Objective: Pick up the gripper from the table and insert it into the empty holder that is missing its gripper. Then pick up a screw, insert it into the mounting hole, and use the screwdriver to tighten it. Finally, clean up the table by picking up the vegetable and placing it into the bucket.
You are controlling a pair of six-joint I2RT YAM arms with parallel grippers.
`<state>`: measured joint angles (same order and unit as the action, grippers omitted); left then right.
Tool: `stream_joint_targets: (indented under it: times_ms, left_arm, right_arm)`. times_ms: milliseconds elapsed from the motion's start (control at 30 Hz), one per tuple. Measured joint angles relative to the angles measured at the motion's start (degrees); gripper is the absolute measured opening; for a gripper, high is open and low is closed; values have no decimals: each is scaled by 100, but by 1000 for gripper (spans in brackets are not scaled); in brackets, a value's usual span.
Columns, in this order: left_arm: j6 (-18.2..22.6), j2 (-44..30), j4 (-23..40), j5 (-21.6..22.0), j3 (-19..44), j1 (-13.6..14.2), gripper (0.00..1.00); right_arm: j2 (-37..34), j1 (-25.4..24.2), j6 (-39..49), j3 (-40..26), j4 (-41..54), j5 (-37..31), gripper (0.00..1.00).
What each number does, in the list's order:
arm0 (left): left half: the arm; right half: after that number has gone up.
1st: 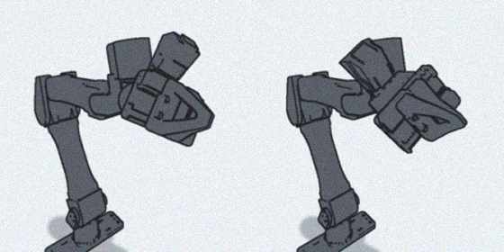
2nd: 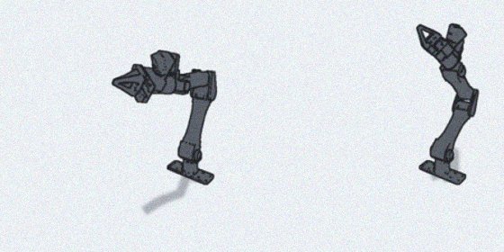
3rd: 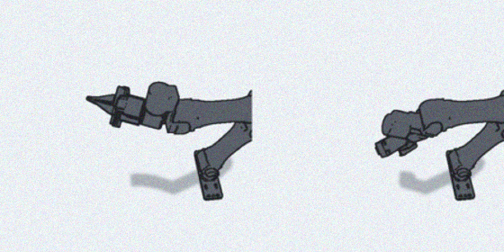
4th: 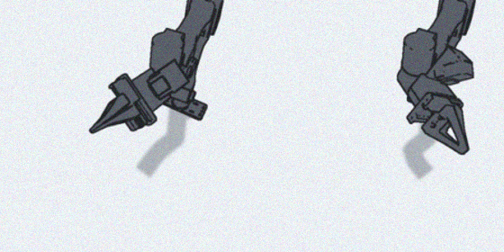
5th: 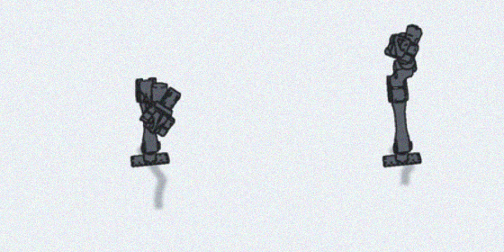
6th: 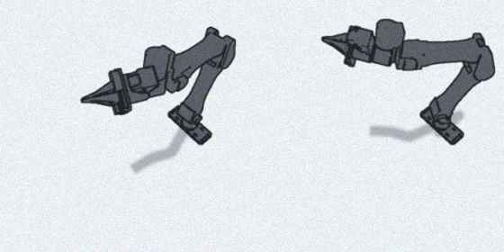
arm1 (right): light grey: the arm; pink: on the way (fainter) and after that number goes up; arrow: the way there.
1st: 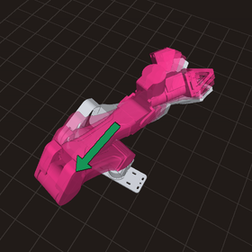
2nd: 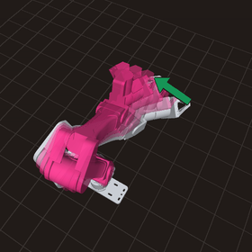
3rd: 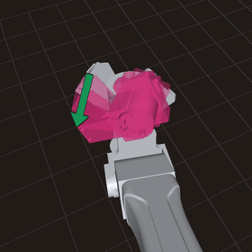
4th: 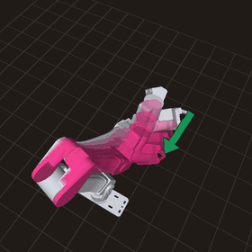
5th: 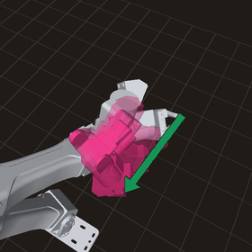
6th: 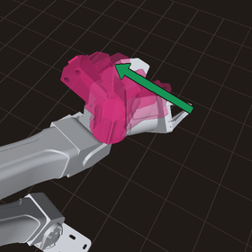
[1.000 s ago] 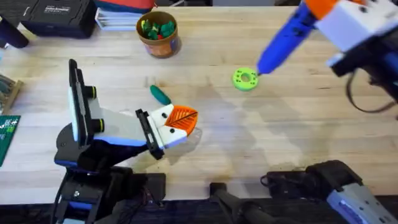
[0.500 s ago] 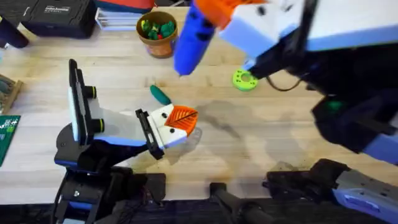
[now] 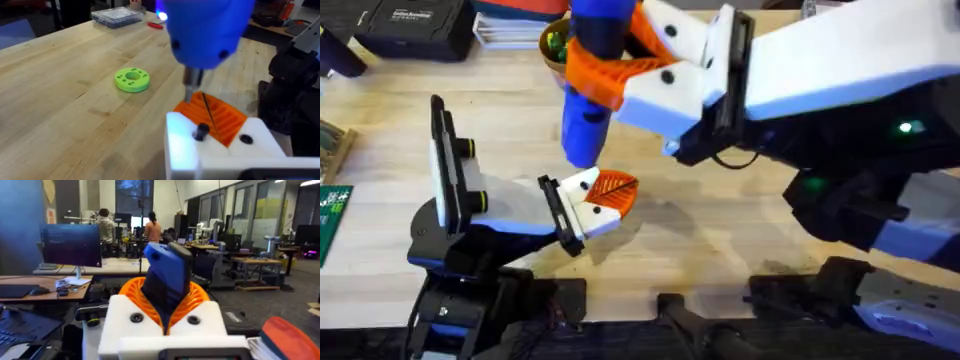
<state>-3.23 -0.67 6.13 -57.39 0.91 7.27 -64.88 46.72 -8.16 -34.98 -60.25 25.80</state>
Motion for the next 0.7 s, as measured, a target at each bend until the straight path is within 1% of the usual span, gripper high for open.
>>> stream_joint_targets:
  times_ms: [233, 700]
  left_arm:
    - [1, -2, 0, 0, 0, 0, 9]
    - [1, 0, 0, 0, 0, 0, 9]
  right_arm:
    - [0, 177, 0, -5, 238, 2, 25]
    - [0, 181, 0, -11, 362, 0, 25]
